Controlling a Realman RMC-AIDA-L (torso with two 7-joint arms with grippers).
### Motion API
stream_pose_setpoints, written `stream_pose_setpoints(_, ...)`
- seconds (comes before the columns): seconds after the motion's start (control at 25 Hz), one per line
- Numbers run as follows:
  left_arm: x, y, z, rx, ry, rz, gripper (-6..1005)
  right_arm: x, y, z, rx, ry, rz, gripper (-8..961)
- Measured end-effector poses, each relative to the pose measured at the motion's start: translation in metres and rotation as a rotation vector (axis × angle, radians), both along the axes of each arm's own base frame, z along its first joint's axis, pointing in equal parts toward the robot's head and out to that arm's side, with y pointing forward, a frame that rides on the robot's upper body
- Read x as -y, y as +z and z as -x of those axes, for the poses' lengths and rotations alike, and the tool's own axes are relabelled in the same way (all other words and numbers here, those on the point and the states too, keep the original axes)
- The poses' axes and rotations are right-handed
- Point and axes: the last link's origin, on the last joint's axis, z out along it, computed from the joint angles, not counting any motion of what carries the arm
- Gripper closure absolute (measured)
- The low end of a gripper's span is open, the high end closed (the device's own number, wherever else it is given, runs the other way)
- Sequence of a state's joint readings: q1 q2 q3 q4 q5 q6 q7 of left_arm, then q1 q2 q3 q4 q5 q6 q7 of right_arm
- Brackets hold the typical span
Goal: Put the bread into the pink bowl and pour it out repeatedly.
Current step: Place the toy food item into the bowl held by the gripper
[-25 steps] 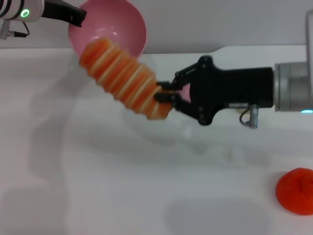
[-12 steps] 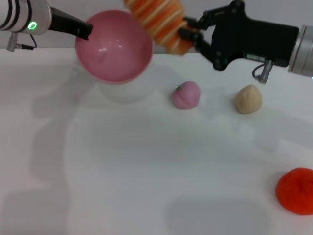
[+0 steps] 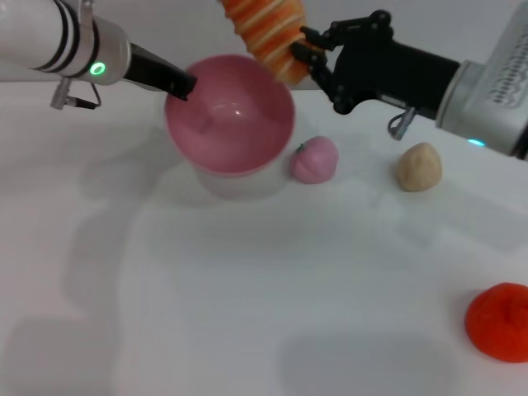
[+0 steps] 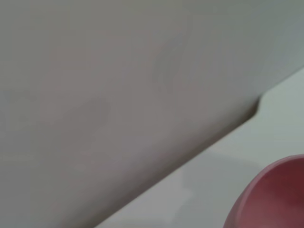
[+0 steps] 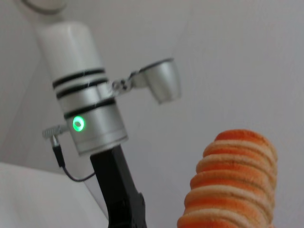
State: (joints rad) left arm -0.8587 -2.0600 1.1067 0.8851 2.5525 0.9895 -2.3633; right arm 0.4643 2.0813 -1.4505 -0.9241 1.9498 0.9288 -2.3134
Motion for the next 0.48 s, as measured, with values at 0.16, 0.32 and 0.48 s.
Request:
stream_pose_setpoints(0.16,0.001,-0.005,-0.006,0.012,-0.013,0.015,956,-0.004,-0.016,-0.003,0.03,-0.025,-0.011,852)
stream_pose_setpoints(0.32,0.0,-0.005,-0.011,0.012,-0.024,0.021,956,-0.007,-0.03,-0.008,0.061,-0.054,-0.014,847)
stream_pose_setpoints(0.48,-0.002,-0.005,-0.016,0.01,-0.034,0.023,956,-0.008,-0.039,-0.011,0.09,-0.077,-0.004,843)
